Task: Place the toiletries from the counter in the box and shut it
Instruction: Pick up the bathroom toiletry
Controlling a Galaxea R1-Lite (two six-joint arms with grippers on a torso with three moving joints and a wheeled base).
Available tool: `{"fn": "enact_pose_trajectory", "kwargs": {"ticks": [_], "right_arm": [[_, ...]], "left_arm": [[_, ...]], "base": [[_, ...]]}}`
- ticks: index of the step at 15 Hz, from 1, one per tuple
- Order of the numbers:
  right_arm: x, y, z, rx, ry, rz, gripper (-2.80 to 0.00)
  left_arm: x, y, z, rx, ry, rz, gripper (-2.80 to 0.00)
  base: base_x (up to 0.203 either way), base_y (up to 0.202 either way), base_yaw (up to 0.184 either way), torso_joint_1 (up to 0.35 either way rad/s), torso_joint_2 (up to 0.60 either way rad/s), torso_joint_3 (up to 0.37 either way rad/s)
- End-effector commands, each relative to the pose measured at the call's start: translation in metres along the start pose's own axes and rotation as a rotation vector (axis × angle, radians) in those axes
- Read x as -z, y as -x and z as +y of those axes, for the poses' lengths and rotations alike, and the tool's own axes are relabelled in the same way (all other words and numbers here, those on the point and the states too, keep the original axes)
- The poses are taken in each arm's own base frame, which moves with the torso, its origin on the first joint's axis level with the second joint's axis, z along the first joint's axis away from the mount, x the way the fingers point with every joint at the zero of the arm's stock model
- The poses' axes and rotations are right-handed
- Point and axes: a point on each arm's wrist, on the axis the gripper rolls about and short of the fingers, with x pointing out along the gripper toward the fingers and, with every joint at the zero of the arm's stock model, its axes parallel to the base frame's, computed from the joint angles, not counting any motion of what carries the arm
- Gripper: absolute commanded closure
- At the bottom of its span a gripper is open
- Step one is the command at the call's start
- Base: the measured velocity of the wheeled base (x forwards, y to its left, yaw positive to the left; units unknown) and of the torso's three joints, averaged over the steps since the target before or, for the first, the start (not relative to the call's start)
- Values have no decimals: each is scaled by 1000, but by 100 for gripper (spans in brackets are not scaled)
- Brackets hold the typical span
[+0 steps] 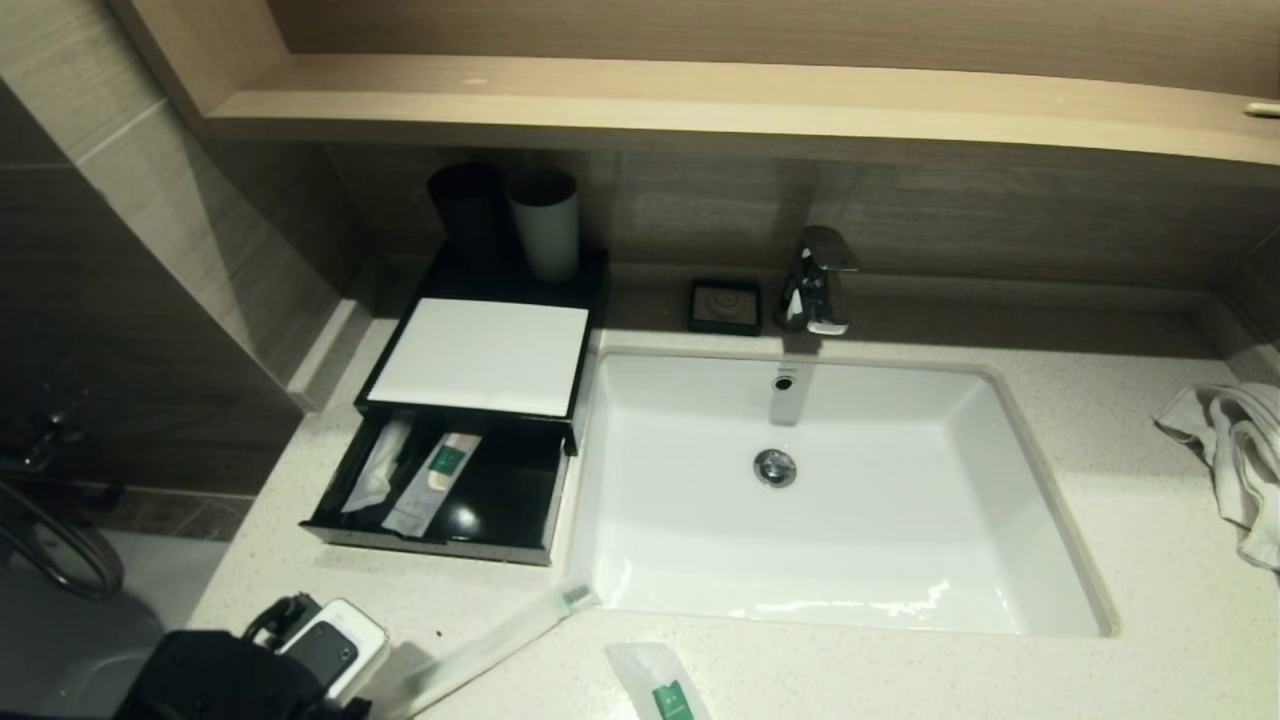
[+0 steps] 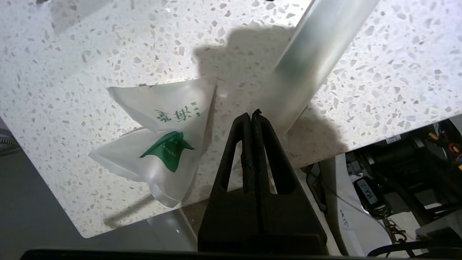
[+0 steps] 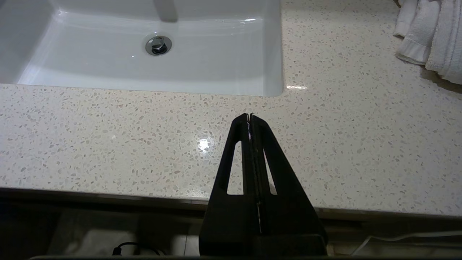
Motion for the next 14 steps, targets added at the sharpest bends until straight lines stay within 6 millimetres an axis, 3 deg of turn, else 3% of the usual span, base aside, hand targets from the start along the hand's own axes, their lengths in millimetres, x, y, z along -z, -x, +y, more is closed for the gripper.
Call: {"fn": "enact_pose_trajectory", "kwargs": {"ticks": [1,14], "right_arm": [[0,0,0,-2,1,0,0],[0,0,0,0,1,0,0]], "left_arm": [[-3,0,4,-22,23,-11,0],[-7,-1,15,-74,75,-13,0]], "base": [[0,0,0,0,0,0],[0,0,0,0,0,0]]}}
